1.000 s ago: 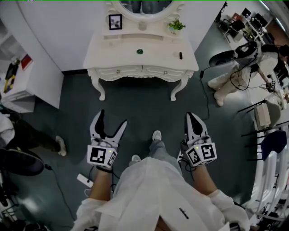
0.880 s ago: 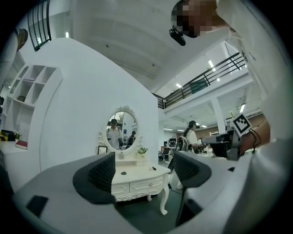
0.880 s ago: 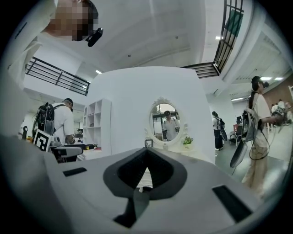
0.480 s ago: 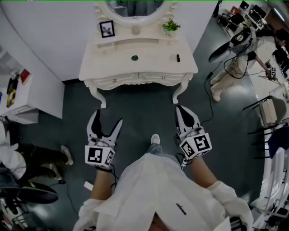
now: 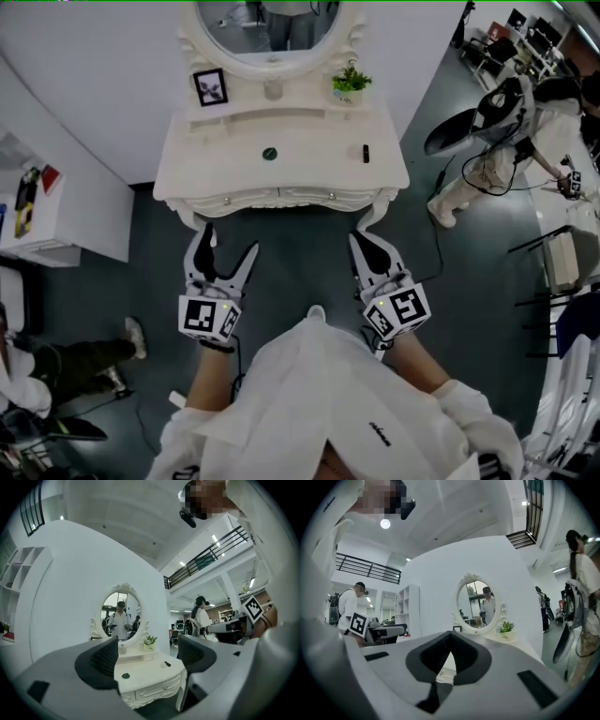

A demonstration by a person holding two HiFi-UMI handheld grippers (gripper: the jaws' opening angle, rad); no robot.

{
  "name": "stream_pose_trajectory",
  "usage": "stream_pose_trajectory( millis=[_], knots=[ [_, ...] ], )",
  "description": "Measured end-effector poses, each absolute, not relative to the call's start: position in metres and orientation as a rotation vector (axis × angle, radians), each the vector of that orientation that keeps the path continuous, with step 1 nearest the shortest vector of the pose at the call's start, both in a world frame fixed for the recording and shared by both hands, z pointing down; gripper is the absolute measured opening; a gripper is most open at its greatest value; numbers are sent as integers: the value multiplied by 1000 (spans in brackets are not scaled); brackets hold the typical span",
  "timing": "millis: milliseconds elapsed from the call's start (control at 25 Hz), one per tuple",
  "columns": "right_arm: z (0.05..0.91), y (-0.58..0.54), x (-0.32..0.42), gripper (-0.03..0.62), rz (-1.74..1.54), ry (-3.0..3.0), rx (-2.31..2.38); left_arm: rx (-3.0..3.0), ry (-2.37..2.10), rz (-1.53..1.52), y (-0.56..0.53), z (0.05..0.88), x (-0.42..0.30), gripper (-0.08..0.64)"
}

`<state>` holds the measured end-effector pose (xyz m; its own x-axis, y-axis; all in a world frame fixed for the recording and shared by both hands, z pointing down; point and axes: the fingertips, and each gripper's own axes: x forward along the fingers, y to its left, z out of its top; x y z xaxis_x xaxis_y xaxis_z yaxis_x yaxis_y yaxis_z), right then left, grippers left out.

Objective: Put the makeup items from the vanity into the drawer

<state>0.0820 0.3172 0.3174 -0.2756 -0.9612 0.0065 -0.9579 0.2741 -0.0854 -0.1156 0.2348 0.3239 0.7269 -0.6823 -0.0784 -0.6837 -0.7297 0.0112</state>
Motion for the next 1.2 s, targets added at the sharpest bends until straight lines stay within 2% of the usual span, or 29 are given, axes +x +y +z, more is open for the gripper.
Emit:
stream_pose_trajectory(
  millis=[640,920,1200],
  knots=[
    [357,218,133,18,-246,2556,-1759,-2933,1271,7,158,361,-59,379],
    [362,159,137,18,-236,2569,-1767,-2964,1214,-17,95,371,-38,379],
    [380,73,127,18,-254,2637,-1777,-3023,1193,-170,6,417,-20,379]
  ],
)
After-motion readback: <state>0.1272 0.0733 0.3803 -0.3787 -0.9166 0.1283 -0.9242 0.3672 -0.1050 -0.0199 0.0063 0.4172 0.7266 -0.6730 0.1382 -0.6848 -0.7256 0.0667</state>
